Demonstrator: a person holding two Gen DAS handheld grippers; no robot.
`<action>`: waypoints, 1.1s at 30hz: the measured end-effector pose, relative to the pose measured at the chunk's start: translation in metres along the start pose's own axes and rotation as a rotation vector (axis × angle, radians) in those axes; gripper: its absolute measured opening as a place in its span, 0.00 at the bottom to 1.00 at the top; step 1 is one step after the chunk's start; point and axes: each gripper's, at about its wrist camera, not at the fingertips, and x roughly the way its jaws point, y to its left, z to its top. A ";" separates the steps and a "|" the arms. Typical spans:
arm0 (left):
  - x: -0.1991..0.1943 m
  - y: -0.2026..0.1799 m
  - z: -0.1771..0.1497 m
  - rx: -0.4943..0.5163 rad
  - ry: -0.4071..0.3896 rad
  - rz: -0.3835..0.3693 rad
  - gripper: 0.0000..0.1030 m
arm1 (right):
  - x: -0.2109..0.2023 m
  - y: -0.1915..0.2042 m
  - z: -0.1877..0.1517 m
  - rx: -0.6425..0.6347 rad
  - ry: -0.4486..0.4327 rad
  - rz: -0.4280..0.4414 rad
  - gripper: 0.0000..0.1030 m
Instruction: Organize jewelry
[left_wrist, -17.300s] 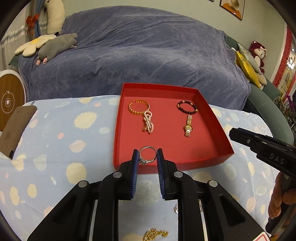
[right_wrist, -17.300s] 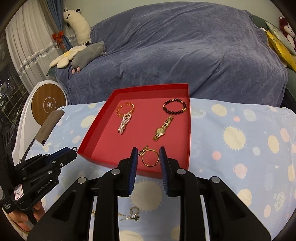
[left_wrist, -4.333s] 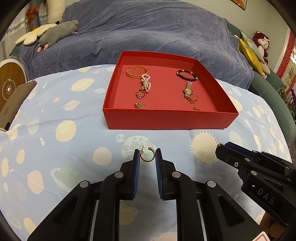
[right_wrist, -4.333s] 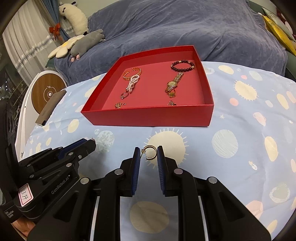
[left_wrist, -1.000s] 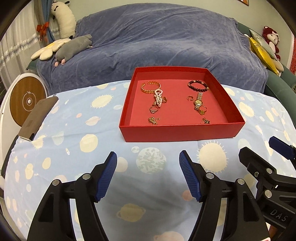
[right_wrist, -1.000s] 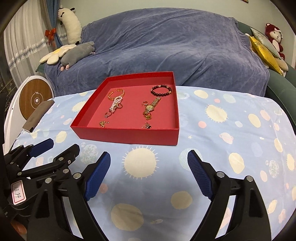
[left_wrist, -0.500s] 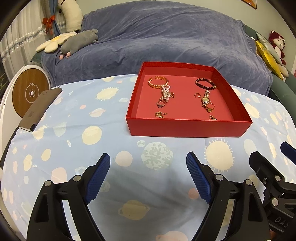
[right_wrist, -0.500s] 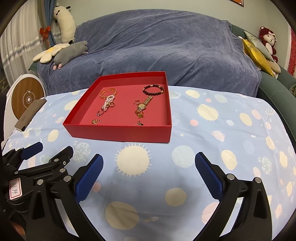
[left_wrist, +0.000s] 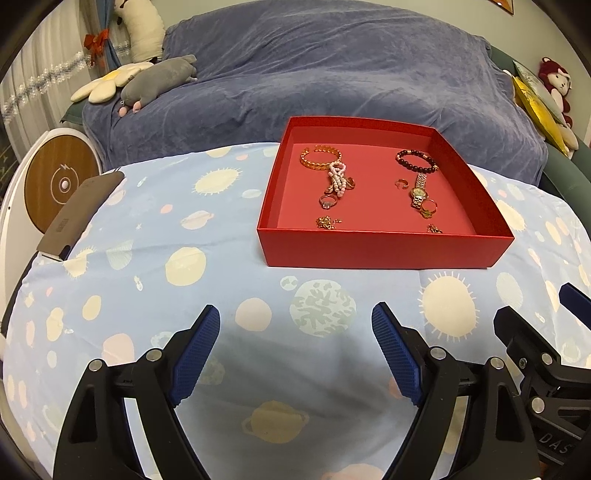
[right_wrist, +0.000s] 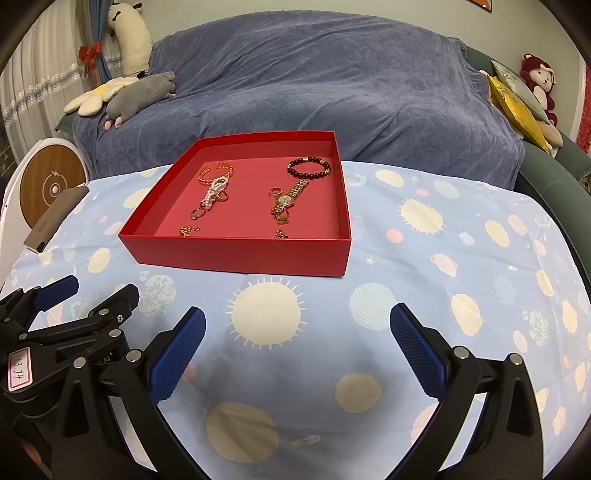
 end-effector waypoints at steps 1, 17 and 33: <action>0.000 -0.001 0.000 0.003 -0.001 0.000 0.79 | 0.000 0.000 0.000 -0.001 0.000 -0.001 0.95; -0.003 -0.007 -0.003 0.022 -0.004 0.007 0.79 | -0.005 -0.003 -0.005 0.021 -0.007 -0.006 0.95; -0.003 -0.008 -0.004 0.023 -0.002 0.011 0.79 | -0.008 -0.005 -0.006 0.014 -0.014 -0.018 0.95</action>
